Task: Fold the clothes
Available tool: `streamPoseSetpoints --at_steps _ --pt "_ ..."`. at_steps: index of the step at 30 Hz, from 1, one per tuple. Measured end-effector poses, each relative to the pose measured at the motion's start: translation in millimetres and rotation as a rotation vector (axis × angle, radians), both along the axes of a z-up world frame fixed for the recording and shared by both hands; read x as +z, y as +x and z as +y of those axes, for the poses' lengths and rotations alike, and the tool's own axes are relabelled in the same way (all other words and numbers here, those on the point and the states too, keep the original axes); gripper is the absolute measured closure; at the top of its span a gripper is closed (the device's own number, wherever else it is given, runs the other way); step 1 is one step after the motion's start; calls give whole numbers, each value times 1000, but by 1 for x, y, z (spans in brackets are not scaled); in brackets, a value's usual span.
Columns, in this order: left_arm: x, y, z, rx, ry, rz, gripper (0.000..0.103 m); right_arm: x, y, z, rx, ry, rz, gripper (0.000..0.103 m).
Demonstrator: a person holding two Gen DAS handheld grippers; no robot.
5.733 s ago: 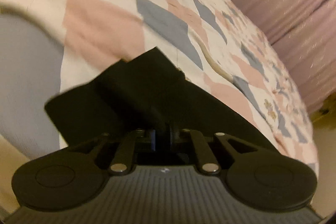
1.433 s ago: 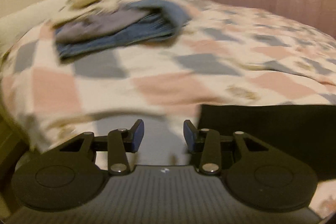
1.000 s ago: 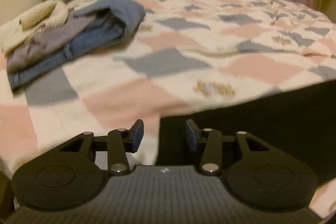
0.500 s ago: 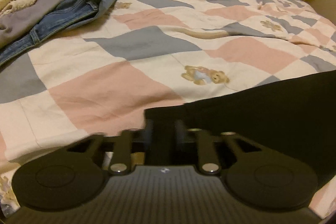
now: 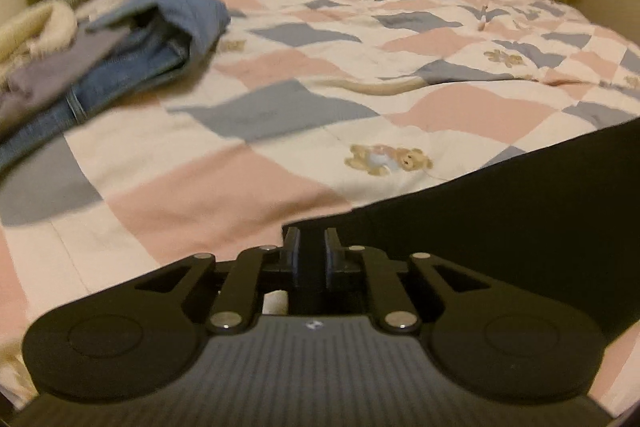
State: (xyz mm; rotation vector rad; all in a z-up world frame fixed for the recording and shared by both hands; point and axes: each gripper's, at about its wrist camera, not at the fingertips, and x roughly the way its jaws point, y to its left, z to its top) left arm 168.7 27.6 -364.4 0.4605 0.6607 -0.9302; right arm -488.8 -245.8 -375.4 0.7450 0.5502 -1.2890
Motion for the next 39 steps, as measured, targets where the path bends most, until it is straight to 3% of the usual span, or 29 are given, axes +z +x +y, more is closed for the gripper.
streamPoseSetpoints --at_steps 2,5,7,12,14,18,21,24,25,27,28,31,32,34,37,39 --pt "-4 2 0 14 3 11 103 0 2 0 2 0 8 47" --pt "0 -1 2 71 -7 -101 103 0 4 -1 7 -2 19 47" --pt "4 1 5 91 -26 -128 103 1 6 -2 10 -5 25 47" --pt "1 7 8 155 29 -80 103 1 7 -2 5 -3 20 47" --pt "18 -9 16 158 -7 -62 99 4 6 1 2 -17 12 47" --pt "39 -66 30 15 -94 -9 94 18 12 18 45 -94 -7 48" --pt "26 -96 32 -81 -90 39 89 22 20 27 90 -114 -15 50" --pt "-2 -85 26 10 -15 60 89 23 27 34 130 -119 -21 58" --pt "-8 -77 25 63 -2 75 100 24 30 36 143 -120 -22 58" --pt "-3 -74 21 145 3 91 100 25 35 41 170 -124 -26 62" --pt "6 -81 19 171 1 87 99 26 38 43 183 -125 -28 62" --pt "37 -131 8 175 20 -28 61 27 46 50 222 -130 -34 60" --pt "46 -148 5 171 23 -56 60 28 48 53 236 -132 -36 56" --pt "54 -187 2 119 5 -27 60 33 51 66 251 -137 -39 54" --pt "54 -242 -4 75 13 38 58 38 52 91 261 -140 -39 44" --pt "52 -270 -5 58 31 67 57 39 50 105 263 -135 -38 44"
